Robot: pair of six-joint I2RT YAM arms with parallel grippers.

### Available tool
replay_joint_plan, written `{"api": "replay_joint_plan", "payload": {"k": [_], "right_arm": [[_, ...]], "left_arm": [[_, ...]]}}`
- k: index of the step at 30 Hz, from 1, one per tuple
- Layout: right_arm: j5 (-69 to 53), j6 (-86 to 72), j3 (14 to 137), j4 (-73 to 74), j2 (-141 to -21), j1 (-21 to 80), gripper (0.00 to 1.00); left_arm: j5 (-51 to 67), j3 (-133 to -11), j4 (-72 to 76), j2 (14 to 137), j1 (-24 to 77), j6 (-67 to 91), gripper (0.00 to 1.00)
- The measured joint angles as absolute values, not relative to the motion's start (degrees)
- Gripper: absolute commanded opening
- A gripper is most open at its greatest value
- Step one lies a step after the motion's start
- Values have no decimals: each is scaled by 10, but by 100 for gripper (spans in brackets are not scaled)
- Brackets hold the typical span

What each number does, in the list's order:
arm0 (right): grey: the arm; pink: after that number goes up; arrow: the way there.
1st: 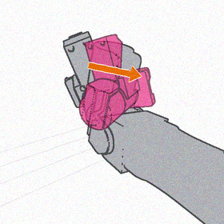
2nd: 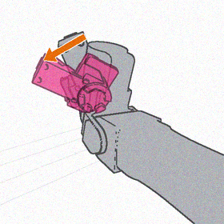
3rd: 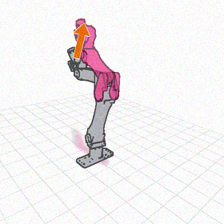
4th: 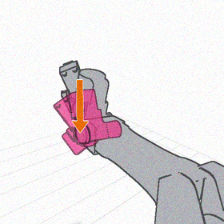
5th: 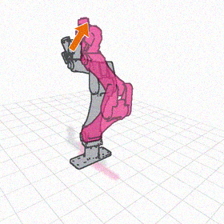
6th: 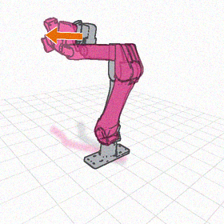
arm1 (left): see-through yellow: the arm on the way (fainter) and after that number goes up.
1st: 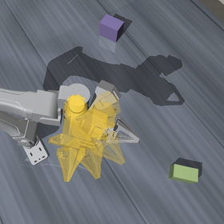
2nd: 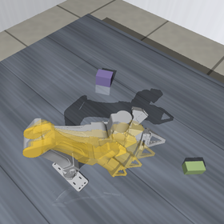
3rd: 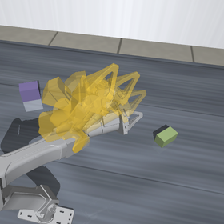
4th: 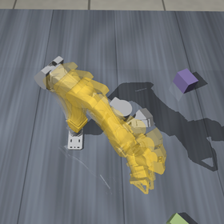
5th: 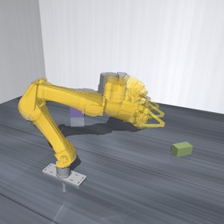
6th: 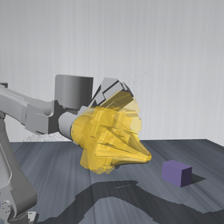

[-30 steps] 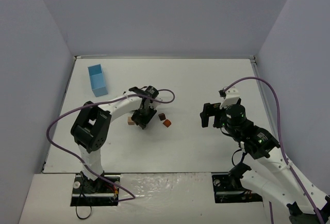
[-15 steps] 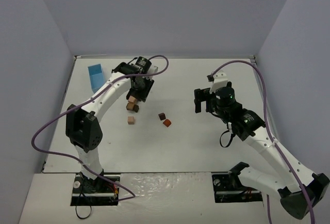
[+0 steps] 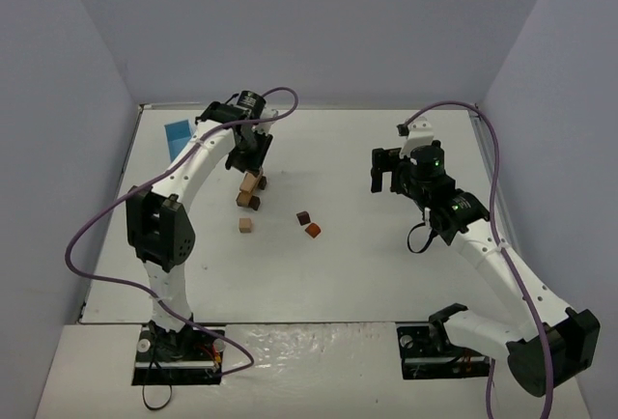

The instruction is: Build the wood block tower

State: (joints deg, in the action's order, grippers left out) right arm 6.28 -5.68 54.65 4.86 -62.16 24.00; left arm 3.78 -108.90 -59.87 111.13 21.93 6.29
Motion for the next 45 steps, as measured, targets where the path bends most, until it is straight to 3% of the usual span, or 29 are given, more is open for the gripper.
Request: {"api": "replay_joint_plan", "payload": {"k": [45], "right_arm": [[31,-61,525,-25,-679,228,100]], "left_arm": [[25,-1224,-611,1287,196,35,11]]}}
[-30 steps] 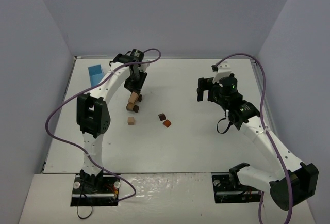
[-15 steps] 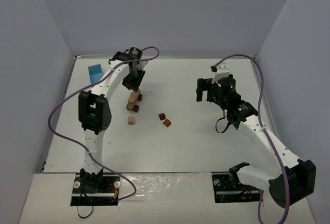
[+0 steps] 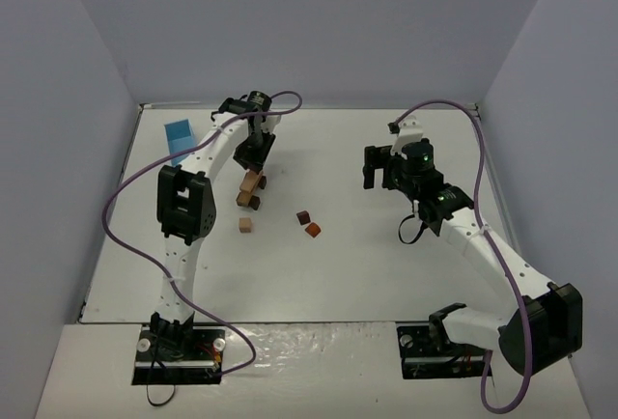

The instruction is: Build the wood block tower

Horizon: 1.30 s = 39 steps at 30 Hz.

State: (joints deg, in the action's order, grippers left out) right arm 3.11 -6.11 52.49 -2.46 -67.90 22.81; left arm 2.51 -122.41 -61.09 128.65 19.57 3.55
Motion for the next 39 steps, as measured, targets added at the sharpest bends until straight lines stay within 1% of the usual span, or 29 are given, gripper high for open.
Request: {"api": "replay_joint_plan", "payload": {"k": [39], "right_arm": [[26,-61,525,-29,-692,228,100]], "left_arm": [[50,-1274,-646,1306,183,37,11]]}}
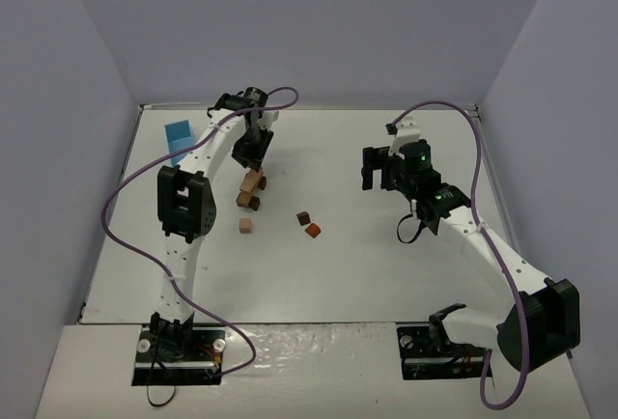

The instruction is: Build the wood block tower

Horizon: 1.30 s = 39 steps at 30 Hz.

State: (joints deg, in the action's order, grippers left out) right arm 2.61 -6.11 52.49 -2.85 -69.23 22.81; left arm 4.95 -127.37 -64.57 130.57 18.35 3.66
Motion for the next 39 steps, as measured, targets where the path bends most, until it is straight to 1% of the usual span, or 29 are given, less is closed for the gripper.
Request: {"api": "replay_joint_plan", "payload": {"k": [39], "right_arm": [[25,-61,525,-32,-691,228,100]], "left_arm": [[58,-1292,-661,1326,183,47,12]]}}
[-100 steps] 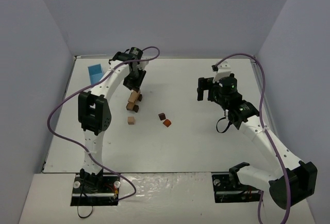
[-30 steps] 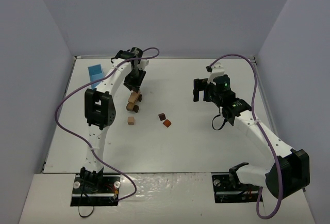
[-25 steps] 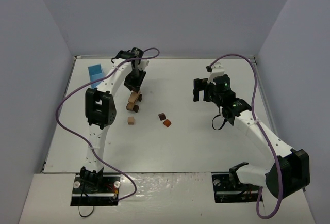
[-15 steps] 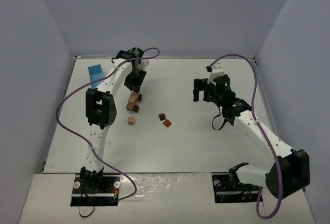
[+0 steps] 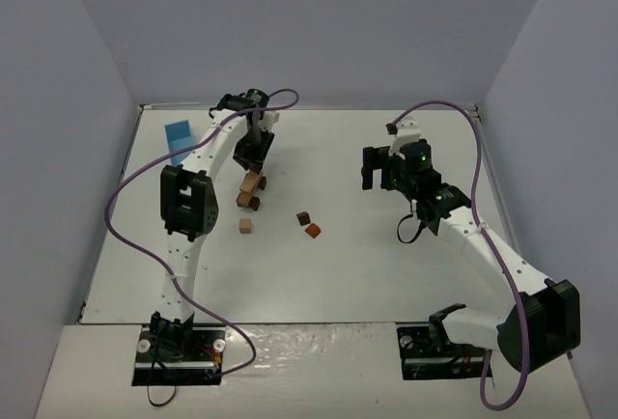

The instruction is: Build the wood block tower

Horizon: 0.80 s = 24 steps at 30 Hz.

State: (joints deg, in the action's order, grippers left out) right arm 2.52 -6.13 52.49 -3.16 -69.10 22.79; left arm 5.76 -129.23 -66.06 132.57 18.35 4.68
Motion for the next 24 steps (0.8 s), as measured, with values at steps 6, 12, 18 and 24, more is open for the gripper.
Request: {"api": "replay_joint_plan", "payload": {"k": [6,12,18,24], "right_arm": [[25,-62,525,-33,-688,228,100],[25,-61,524,-33,-687,228,100],[25,-62,521,-34,-686,228,100],[25,-62,521,-35,-686,228,100]], "left_arm": [[58,-1292,-661,1326,183,47,13],[58,-1292,-661,1326,183,47,20],[58,-1292,-662,1327,183,47,20],[58,-1292,-662,1330,183,48,20]]}}
